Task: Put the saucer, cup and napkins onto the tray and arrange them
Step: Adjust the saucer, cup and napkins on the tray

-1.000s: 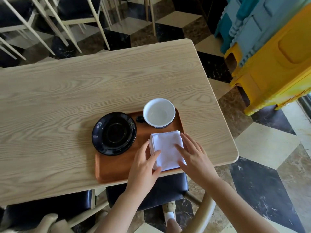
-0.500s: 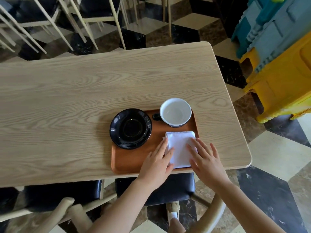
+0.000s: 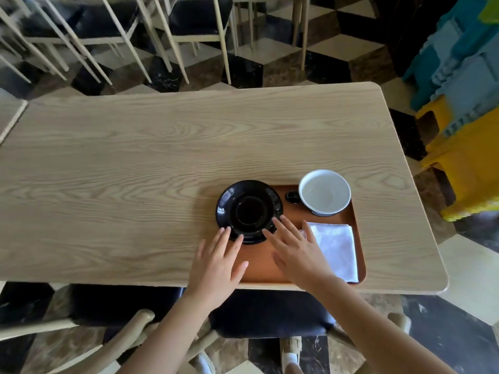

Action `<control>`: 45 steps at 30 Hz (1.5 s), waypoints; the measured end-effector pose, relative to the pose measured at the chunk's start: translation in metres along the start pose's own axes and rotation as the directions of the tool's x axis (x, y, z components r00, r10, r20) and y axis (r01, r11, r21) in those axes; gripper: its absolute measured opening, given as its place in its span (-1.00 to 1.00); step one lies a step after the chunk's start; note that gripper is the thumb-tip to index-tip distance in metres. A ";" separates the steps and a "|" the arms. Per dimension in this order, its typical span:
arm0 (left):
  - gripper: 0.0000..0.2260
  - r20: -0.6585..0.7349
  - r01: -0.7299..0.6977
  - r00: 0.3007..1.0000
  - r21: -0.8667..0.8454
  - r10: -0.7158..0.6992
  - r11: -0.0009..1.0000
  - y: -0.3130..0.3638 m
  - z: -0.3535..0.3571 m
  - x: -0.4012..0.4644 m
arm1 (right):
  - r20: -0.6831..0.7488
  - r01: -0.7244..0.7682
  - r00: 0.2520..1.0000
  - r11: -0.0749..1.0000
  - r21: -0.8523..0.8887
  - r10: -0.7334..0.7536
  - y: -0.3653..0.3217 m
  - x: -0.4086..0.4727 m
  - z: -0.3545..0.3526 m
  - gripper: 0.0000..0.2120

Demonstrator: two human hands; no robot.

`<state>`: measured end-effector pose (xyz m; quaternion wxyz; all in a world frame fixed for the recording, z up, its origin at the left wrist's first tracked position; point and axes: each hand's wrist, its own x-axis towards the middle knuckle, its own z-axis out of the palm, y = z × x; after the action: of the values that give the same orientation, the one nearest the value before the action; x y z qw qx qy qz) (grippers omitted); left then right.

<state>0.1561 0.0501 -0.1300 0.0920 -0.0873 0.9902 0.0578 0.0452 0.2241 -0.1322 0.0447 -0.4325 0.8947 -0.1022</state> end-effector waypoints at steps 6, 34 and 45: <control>-0.49 0.013 -0.040 0.999 -0.022 0.040 0.999 -0.004 0.000 -0.003 | 0.002 -0.006 1.000 1.000 -0.026 0.006 -0.003 -0.001 0.000 -0.54; -0.55 -0.019 -0.174 0.985 0.004 0.174 0.985 0.001 -0.012 -0.038 | -0.007 -0.005 1.000 0.999 -0.039 0.005 -0.013 -0.033 -0.008 -0.61; -0.64 -0.264 -0.157 0.958 -0.141 0.116 0.978 0.063 -0.076 0.103 | -0.188 -0.413 0.889 0.908 0.071 0.418 0.073 0.016 -0.072 -0.65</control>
<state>0.0315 0.0852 -0.0694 -0.0472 -0.0324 0.9896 0.1317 -0.0327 0.2660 -0.0782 -0.0179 -0.2180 0.9648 -0.1460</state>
